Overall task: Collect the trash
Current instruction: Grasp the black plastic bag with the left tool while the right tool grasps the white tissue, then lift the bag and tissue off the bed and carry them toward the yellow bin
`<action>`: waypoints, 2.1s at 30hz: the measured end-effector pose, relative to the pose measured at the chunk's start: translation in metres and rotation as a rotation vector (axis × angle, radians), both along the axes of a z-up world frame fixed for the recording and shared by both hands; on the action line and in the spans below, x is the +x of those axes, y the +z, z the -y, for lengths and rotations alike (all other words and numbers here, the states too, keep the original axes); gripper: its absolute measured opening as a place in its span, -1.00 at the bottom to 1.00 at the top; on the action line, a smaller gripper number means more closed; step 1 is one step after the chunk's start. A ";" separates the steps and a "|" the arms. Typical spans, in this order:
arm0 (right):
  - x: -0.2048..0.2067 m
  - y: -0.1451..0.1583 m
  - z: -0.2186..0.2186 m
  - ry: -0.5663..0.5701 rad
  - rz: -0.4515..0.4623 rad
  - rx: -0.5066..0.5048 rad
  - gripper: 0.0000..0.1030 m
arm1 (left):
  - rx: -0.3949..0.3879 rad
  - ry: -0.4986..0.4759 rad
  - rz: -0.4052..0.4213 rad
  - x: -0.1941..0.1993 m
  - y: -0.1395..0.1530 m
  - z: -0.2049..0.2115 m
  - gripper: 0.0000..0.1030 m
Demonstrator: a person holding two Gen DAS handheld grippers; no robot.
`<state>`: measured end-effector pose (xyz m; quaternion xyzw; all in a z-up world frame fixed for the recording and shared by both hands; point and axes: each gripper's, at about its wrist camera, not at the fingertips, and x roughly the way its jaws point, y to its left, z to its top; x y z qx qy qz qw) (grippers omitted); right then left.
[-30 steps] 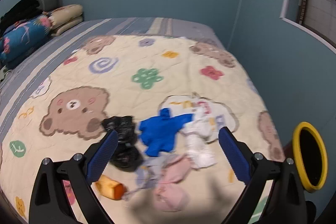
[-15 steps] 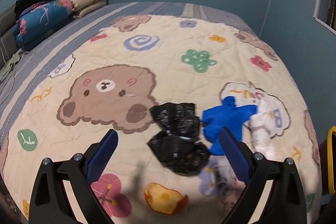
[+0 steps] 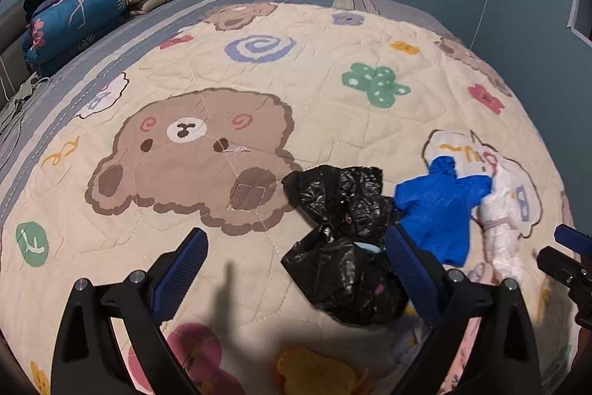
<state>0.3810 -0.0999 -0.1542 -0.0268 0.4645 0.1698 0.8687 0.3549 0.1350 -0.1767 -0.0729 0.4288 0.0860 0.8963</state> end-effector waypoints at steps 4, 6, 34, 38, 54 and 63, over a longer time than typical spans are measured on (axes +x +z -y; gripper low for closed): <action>0.009 -0.009 -0.010 0.010 -0.023 -0.020 0.22 | -0.010 0.007 -0.012 0.007 -0.006 -0.003 0.80; 0.014 -0.014 -0.015 0.014 -0.034 -0.033 0.21 | -0.010 0.005 -0.015 0.009 -0.009 -0.003 0.80; 0.024 -0.026 -0.026 0.013 -0.081 -0.018 -0.75 | -0.075 -0.030 0.004 -0.004 -0.001 -0.002 -0.91; 0.019 -0.017 -0.008 -0.015 -0.071 -0.001 -0.75 | -0.068 -0.031 0.012 -0.009 0.006 -0.001 -0.93; -0.030 0.049 0.055 -0.077 0.035 0.073 -0.75 | -0.076 -0.044 0.121 -0.046 0.060 0.008 -0.96; -0.069 0.098 0.085 -0.087 0.127 0.111 -0.75 | -0.081 -0.071 0.197 -0.071 0.101 0.020 -0.96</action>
